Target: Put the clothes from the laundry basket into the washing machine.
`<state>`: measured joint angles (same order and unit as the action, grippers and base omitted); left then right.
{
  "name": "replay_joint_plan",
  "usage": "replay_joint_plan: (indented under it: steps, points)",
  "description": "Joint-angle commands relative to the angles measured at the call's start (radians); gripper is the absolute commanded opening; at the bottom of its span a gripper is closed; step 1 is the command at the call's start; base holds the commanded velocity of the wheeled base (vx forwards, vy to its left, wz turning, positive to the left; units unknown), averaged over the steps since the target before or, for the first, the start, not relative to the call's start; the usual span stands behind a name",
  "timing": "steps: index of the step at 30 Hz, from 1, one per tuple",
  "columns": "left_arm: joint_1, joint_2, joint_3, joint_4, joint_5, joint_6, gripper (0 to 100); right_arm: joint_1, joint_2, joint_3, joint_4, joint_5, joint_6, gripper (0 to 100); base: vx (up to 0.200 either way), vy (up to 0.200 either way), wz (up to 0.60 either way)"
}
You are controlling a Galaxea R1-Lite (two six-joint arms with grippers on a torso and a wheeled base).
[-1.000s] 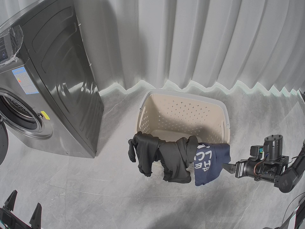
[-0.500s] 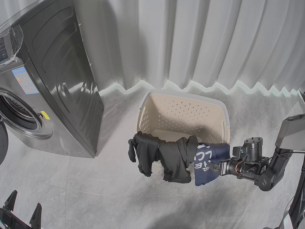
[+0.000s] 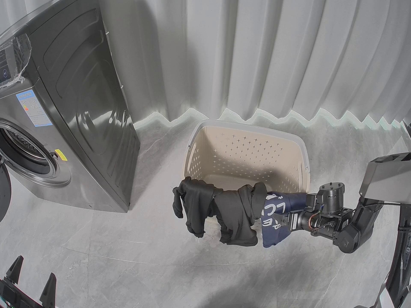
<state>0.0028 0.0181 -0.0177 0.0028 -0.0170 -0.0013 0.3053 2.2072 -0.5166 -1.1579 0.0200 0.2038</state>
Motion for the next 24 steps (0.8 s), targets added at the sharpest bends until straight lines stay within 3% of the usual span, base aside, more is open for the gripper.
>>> replay_joint_plan:
  steps: [1, 3, 4, 16, 24]
  points:
    - [0.000, -0.013, 0.016, 0.000, 0.000, 0.000, 100, -0.005, 0.025, -0.031, -0.003, -0.002, 0.002, 100, 0.000, 0.000, 0.00]
    - [0.000, -0.013, 0.016, 0.000, 0.000, 0.000, 100, -0.006, 0.037, -0.048, -0.016, -0.009, 0.003, 100, 0.000, 0.000, 0.00]
    - [0.000, -0.013, 0.016, 0.000, 0.000, 0.000, 100, -0.006, 0.039, -0.048, -0.022, -0.012, 0.002, 0, 0.000, 0.000, 0.00]
    - [0.000, -0.013, 0.016, 0.000, 0.000, 0.000, 100, -0.003, 0.028, -0.026, -0.037, -0.012, 0.003, 0, 0.000, 0.000, 0.00]
    - [0.000, -0.013, 0.016, 0.000, 0.000, 0.000, 100, 0.041, -0.086, 0.087, -0.111, -0.014, 0.000, 0, 0.000, 0.000, 0.00]
